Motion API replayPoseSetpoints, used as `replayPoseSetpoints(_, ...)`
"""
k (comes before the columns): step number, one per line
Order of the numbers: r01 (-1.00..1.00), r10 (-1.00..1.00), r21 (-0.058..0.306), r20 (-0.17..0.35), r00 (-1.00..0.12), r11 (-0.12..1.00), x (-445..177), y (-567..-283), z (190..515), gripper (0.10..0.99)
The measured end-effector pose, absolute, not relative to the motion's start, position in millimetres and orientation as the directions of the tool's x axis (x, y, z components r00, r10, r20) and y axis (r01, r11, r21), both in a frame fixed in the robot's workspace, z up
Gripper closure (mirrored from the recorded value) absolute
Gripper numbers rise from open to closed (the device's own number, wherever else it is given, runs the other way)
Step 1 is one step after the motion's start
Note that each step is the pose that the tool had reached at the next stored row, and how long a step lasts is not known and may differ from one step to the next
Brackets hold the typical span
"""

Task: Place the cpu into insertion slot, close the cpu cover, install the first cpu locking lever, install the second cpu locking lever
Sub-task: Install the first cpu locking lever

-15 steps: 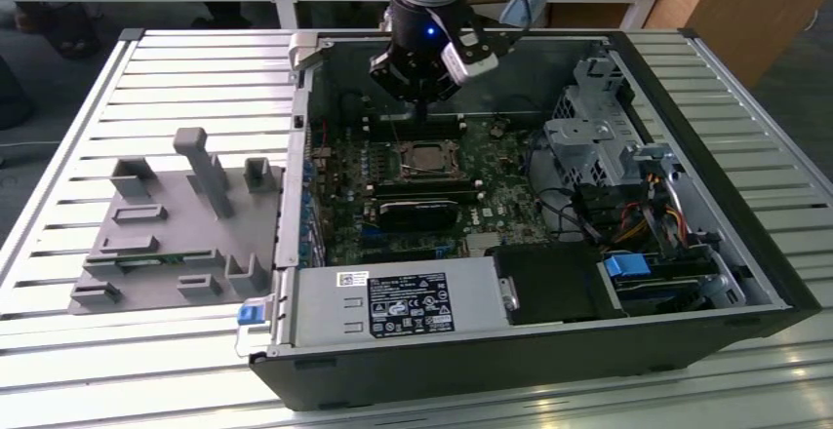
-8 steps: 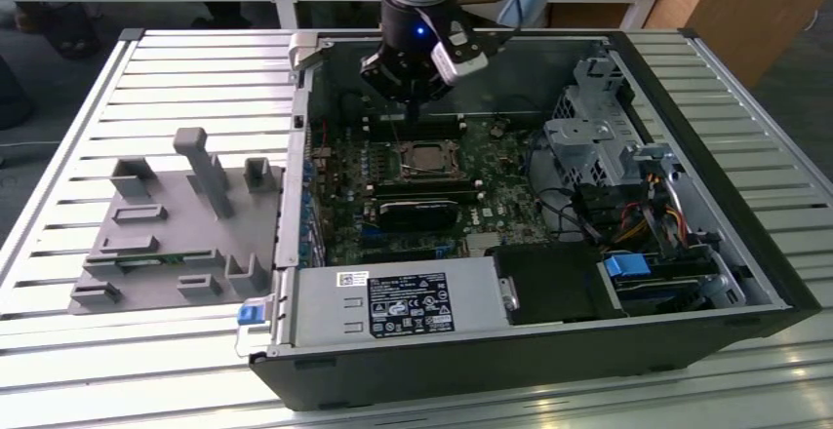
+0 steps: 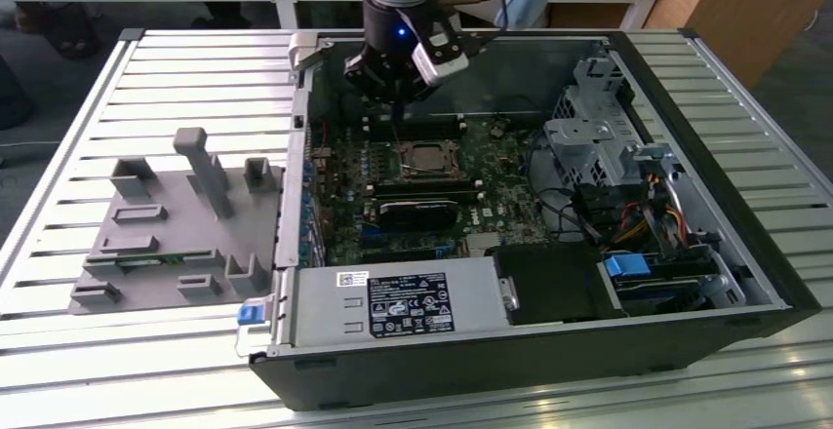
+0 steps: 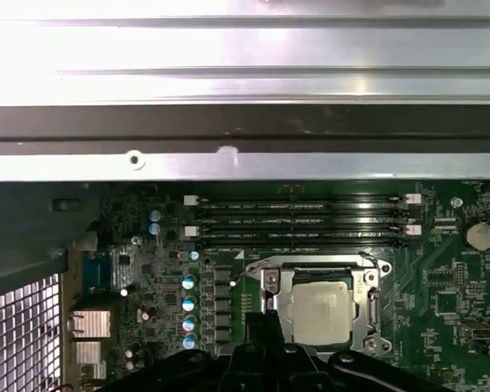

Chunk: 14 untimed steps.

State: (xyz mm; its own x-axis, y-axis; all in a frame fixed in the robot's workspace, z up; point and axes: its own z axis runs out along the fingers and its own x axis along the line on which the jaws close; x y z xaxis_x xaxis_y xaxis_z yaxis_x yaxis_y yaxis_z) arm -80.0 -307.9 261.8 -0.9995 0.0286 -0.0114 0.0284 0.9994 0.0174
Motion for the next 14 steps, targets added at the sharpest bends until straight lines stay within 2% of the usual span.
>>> replayPoseSetpoints(14, 0.028, 0.029, 0.017, -0.011, -1.000, 0.999, -101, -300, 259, 0.980)
